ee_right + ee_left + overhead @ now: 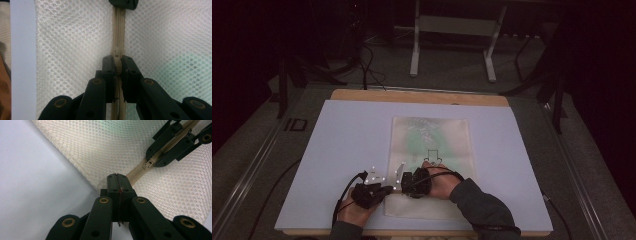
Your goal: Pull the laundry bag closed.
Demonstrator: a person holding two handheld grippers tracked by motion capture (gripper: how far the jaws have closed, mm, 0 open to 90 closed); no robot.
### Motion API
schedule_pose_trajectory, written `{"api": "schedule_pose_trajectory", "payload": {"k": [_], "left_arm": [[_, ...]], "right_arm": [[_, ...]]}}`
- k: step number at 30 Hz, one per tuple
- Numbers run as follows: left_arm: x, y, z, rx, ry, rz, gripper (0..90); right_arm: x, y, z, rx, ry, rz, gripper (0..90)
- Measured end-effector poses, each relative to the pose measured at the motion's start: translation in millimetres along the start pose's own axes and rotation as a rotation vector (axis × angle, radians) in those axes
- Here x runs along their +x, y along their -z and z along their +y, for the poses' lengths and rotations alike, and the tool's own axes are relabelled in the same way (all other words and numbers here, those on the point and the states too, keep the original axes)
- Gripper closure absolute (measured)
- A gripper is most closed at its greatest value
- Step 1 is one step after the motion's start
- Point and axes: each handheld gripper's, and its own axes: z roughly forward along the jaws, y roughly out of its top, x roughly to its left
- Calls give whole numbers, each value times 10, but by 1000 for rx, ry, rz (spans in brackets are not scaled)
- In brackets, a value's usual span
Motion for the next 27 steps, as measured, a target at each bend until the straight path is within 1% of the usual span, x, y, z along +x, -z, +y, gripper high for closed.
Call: {"api": "schedule_pose_trajectory", "payload": {"k": [6, 8, 12, 27], "left_arm": [[1, 1, -1, 1, -2, 0, 896], [1, 1, -1, 1, -2, 0, 896], [1, 1, 0, 2, -3, 1, 896], [4, 2, 0, 3, -2, -3, 896]], "right_arm": [[0, 14, -17, 12, 6, 1, 824], [3, 21, -27, 13, 0, 2, 824], [3, 30, -41, 20, 2, 3, 825], [12, 48, -41, 27, 6, 12, 825]]}}
